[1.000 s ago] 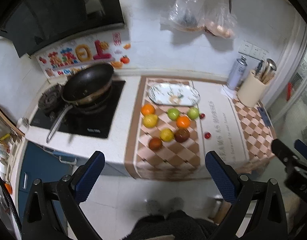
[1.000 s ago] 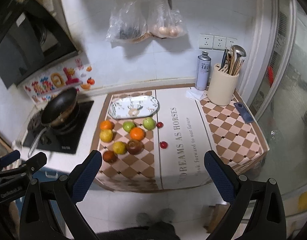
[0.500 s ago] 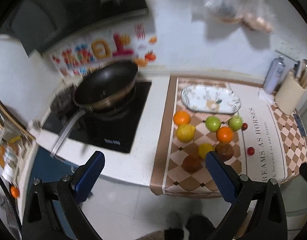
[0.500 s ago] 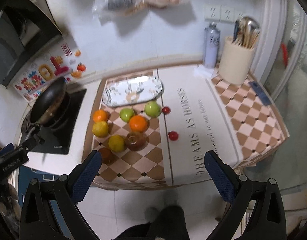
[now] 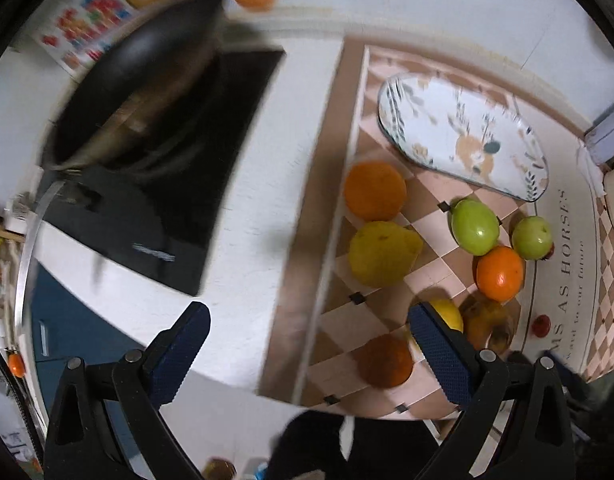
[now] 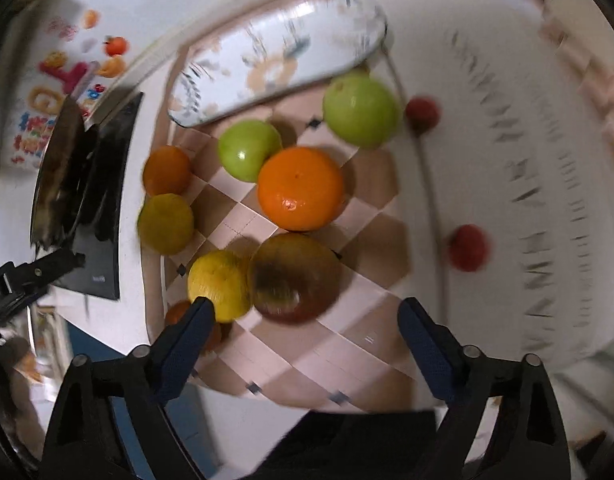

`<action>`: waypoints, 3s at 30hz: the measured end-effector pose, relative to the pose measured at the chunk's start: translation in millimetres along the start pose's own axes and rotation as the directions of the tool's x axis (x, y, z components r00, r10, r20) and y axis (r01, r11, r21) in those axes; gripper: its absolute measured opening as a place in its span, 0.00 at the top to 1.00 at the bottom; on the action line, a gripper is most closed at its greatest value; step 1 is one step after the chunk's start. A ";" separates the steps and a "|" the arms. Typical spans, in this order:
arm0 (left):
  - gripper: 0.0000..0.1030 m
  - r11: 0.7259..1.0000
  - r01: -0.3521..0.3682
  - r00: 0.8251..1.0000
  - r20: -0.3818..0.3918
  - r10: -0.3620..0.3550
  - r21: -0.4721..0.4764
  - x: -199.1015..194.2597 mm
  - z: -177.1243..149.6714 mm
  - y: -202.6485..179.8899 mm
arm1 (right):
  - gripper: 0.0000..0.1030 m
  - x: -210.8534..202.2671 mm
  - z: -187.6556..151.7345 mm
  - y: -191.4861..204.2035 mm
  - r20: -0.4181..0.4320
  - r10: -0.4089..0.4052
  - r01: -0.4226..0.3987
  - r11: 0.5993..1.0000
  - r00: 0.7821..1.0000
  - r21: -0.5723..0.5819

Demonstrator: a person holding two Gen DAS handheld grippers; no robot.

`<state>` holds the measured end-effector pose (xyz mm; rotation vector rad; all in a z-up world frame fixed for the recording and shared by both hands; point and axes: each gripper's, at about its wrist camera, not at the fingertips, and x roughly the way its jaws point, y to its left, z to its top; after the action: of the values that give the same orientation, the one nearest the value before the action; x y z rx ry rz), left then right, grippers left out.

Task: Organize fruits
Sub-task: 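Grasp the yellow pear with the left tool while the right tool grasps the brown apple, then place the yellow pear on the plate with the left tool while the right places the brown apple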

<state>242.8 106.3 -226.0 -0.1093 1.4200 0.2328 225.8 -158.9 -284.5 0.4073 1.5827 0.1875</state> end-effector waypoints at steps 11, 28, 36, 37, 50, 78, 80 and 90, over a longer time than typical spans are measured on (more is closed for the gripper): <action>0.04 0.996 0.081 0.975 -0.212 -0.073 0.029 81.6 43.1 -39.9 | 0.27 47.5 12.7 -6.4 -0.145 0.084 -0.074 0.995 0.986 0.071; 0.41 0.991 0.080 0.980 -0.192 -0.058 0.109 100.1 12.5 -68.8 | 0.31 40.0 17.2 -11.4 -0.153 -0.022 0.016 0.999 0.988 -0.039; 0.41 0.986 0.069 0.990 -0.129 -0.049 0.150 74.5 16.4 -67.2 | 0.32 19.2 16.1 -15.8 -0.113 -0.003 -0.003 0.999 0.994 -0.050; 0.41 0.984 0.081 0.991 -0.115 -0.064 0.156 60.9 18.0 -68.6 | 0.32 11.4 17.3 -16.4 -0.105 0.015 -0.020 0.999 0.994 -0.045; 0.41 0.952 0.255 0.966 0.007 -0.260 0.169 -25.9 119.2 -103.8 | 0.32 -55.1 159.5 14.4 0.077 0.079 -0.069 0.991 0.994 -0.115; 0.40 0.965 0.260 0.928 -0.280 -0.245 0.017 119.0 217.3 -146.8 | 0.18 56.8 284.4 44.4 -0.077 -0.046 0.033 0.986 0.996 -0.165; 0.31 0.964 0.266 0.930 -0.266 -0.252 0.018 114.8 219.0 -146.8 | 0.13 50.7 284.5 45.8 -0.065 -0.056 0.045 0.986 0.996 -0.162; 0.16 0.977 0.190 0.975 -0.136 -0.176 0.096 67.4 210.2 -142.8 | 0.10 11.0 258.3 43.2 0.044 -0.260 0.264 0.948 0.965 -0.178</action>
<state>486.8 18.7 -270.1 -0.1677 1.5359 -0.0040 487.5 -148.5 -294.5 0.0538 1.5680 0.1215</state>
